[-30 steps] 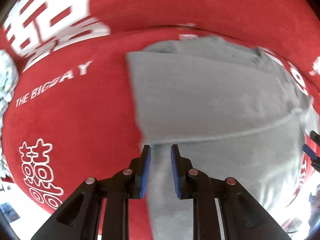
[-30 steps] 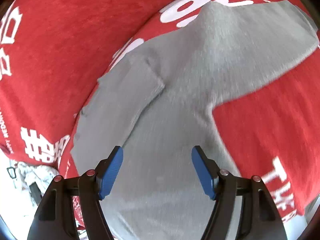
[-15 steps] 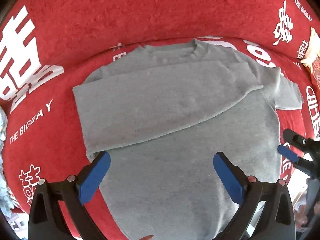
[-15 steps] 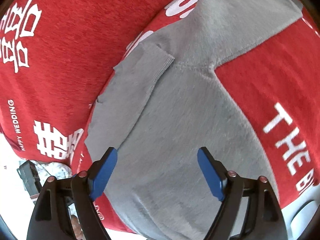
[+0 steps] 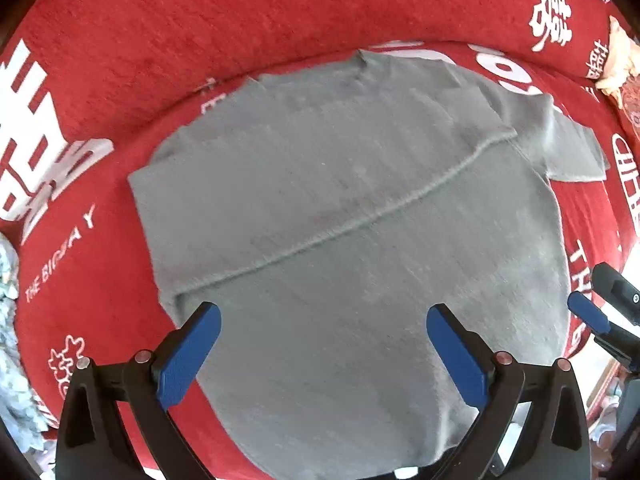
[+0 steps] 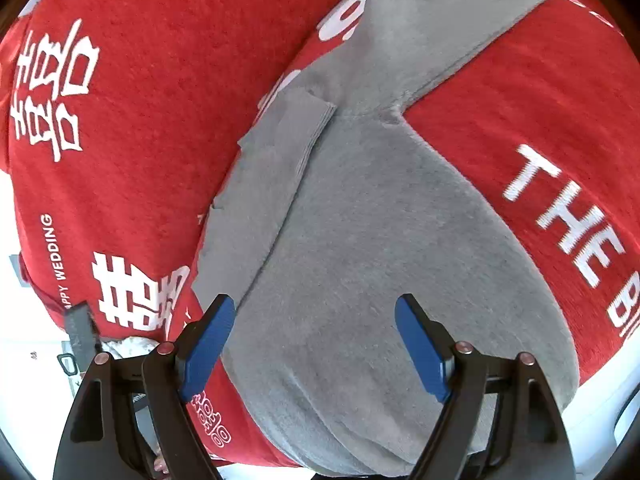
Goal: Fold small clothes
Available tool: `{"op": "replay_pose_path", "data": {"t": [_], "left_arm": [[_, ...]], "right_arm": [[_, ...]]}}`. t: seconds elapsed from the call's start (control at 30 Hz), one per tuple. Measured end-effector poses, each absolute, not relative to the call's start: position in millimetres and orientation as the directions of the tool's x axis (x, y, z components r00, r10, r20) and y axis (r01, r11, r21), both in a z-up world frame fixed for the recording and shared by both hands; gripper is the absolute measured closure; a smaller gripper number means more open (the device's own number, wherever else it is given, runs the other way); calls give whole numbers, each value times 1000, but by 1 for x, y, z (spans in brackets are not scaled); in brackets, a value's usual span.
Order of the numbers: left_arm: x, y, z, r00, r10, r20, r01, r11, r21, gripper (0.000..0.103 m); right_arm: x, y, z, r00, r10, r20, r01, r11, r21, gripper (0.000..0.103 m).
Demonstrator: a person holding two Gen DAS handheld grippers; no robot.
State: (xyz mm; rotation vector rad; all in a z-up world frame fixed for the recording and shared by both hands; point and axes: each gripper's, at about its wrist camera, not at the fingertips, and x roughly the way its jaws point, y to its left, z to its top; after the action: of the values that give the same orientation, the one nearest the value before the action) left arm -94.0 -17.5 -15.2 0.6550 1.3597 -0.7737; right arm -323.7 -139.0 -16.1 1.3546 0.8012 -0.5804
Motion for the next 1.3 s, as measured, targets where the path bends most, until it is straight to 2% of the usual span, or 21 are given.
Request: {"op": "replay_pose_path", "data": {"t": [0.37, 0.57, 0.8, 1.07, 1.3], "left_arm": [[-117, -35, -14, 53, -127, -990, 834, 551, -26, 0], [-111, -35, -17, 64, -100, -993, 793, 609, -10, 0], [-110, -56, -30, 63, -53, -997, 754, 657, 13, 0], [-137, -114, -37, 28, -90, -996, 763, 645, -37, 0], [-141, -160, -44, 50, -115, -992, 767, 641, -35, 0]], "right_arm": [[-348, -142, -19, 623, 58, -780, 776, 80, 626, 18], [-340, -163, -40, 629, 134, -766, 767, 60, 639, 18], [-334, -210, -45, 633, 156, -758, 751, 111, 651, 18], [-377, -281, -48, 599, 98, -795, 791, 82, 606, 18], [-435, -336, -68, 567, 11, -823, 823, -44, 567, 18]]}}
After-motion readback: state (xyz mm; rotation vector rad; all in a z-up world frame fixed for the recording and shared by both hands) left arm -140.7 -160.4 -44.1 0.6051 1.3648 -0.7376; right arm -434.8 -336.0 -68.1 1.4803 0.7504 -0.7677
